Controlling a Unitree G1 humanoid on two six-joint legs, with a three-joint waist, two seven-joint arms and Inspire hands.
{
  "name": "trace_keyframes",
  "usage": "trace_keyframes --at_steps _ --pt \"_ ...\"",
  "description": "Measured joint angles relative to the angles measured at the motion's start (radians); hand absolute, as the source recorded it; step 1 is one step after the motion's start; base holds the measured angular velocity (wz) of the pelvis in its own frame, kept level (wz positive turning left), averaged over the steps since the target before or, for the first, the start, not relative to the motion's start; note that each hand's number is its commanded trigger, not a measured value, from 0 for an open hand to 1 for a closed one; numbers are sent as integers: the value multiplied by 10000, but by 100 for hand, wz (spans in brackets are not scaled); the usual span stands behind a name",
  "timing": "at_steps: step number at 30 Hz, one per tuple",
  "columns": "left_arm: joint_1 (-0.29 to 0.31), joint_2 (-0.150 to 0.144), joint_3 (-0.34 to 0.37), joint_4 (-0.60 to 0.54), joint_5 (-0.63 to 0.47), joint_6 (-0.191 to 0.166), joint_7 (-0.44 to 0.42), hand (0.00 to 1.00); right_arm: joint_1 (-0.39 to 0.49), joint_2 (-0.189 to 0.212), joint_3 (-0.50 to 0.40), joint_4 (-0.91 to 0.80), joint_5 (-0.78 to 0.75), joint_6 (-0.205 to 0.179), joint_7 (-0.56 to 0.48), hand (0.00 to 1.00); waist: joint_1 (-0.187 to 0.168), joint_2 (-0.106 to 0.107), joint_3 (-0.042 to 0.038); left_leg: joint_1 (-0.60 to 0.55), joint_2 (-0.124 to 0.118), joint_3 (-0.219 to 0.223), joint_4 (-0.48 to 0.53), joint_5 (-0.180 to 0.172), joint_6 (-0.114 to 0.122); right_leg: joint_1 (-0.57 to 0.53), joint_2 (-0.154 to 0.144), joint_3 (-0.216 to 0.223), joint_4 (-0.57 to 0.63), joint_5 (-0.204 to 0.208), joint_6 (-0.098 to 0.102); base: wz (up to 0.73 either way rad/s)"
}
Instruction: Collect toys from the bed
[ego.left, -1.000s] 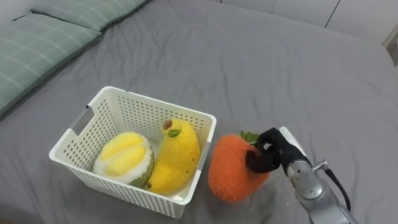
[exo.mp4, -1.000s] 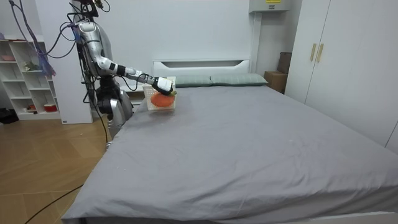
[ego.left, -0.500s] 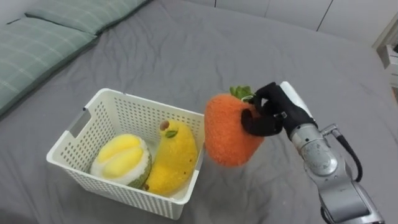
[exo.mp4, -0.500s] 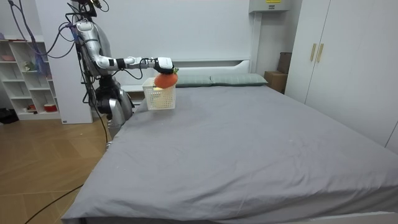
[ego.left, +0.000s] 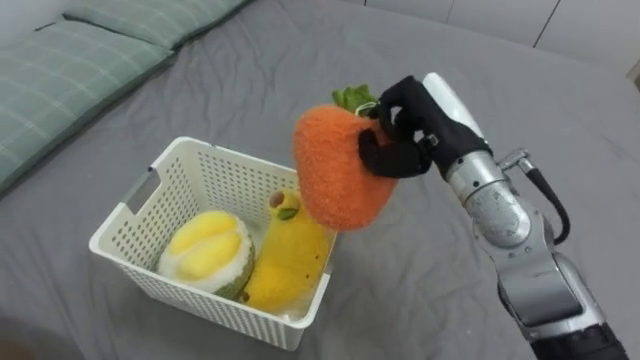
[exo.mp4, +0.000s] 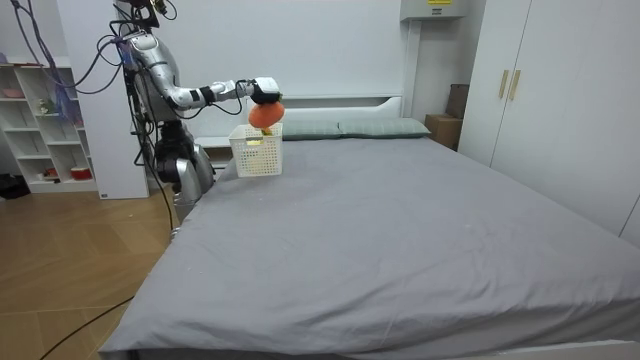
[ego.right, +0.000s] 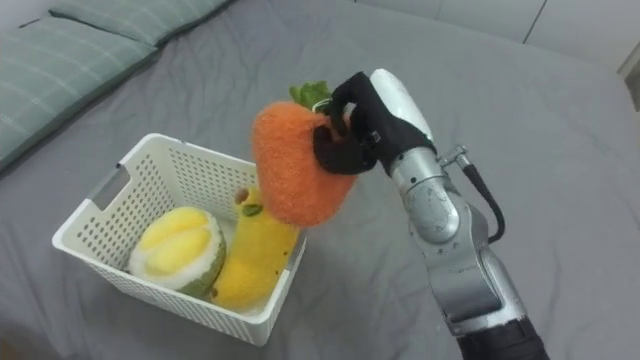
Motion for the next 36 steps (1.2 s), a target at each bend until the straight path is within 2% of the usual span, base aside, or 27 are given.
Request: trace_keyframes --at_steps 2,4,5,7,8,11,16,24,36 --pt "-89 2 -11 -88 4 0 1 0 -208 71 162 0 16 52 77 100 67 -105 3 -28 0 -11 1 0 0 -25 -2 -10 -1 1 0 0" --pt "-113 19 -11 -168 9 1 1 0 -457 233 249 -1 20 52 199 75 111 -184 22 -63 -3 -34 7 0 0 -42 -1 -32 -9 5 2 2" --pt "-136 19 -12 -175 9 2 1 0 -573 301 249 -1 28 52 246 73 155 -199 19 -70 -6 -39 8 0 1 -47 -1 -34 -11 11 9 0" --pt "-185 25 -14 -174 5 9 1 0 -670 335 251 0 54 52 250 58 282 -191 25 -69 -12 -53 7 -1 2 -42 -2 -33 -12 16 15 0" --pt "-220 42 -78 -174 -3 12 4 0 -683 385 263 16 77 53 250 33 351 -178 35 -67 -15 -58 7 -1 2 -41 -2 -33 -12 16 16 0" --pt "-242 36 -298 -177 -4 22 29 0 -702 540 609 106 -37 202 258 1 523 -155 50 -67 -11 -57 8 -1 2 -54 -1 -26 -11 16 15 0" --pt "-242 20 -380 -148 2 94 32 0 -704 864 829 185 -151 273 317 0 738 -162 58 -69 -18 -72 8 -1 2 -53 -1 -32 -14 16 15 0" --pt "-166 35 -297 -111 -4 150 34 0 -705 864 933 338 -378 419 319 0 908 -381 97 -137 -31 -124 35 1 1 -77 -1 -66 -15 16 16 1" --pt "-374 34 -166 -114 -3 159 33 0 -705 798 939 629 -543 486 318 0 867 -375 118 -135 -31 -96 33 4 4 -107 -4 -24 -16 16 16 0"
